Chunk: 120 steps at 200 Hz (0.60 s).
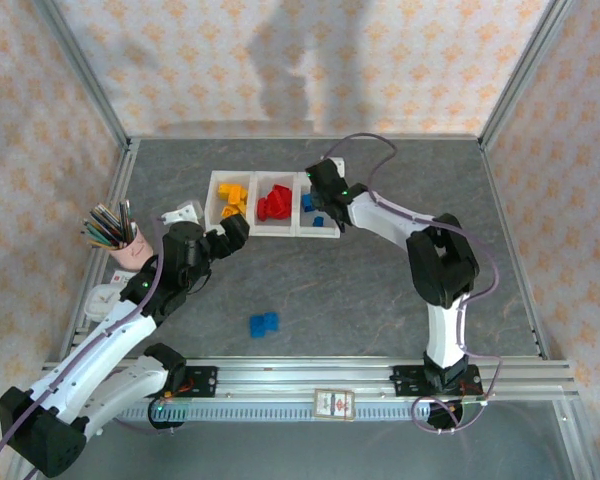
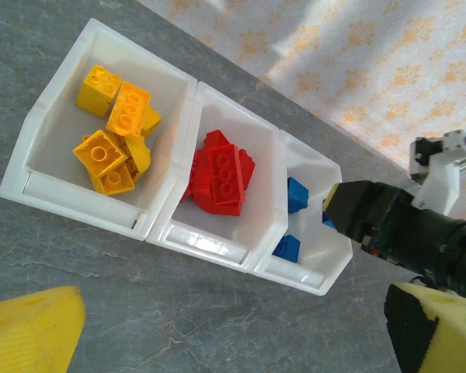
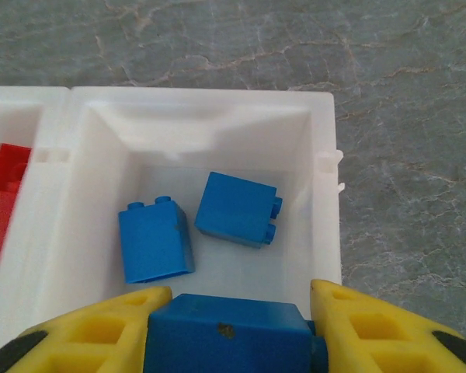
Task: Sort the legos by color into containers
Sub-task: Place the lego in the container.
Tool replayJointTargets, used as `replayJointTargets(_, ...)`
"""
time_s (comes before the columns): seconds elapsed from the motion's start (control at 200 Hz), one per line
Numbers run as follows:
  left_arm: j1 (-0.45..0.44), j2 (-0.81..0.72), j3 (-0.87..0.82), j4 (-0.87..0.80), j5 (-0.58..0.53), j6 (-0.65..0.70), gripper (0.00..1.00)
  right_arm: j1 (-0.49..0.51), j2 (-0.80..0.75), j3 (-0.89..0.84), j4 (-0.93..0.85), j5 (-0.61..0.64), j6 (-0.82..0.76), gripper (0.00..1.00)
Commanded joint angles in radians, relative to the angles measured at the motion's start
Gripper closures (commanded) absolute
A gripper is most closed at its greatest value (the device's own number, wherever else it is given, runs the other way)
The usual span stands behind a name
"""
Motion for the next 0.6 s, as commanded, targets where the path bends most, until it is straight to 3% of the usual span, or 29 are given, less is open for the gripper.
replayJointTargets(0.0, 0.009, 0.000, 0.002, 0.031, 0.000, 0.027, 0.00, -0.001, 0.014, 0.044, -0.014, 0.045, -0.028, 0.53)
replayJointTargets(0.395, 0.009, 0.004, 0.032, 0.004, -0.019, 0.035, 0.00, 0.009, -0.105, 0.027, -0.014, -0.006, -0.067, 0.37)
replayJointTargets(0.596, 0.009, -0.035, 0.037, -0.059, -0.026, 0.023, 0.00, 0.094, -0.207, -0.059, -0.011, -0.035, -0.072, 0.33)
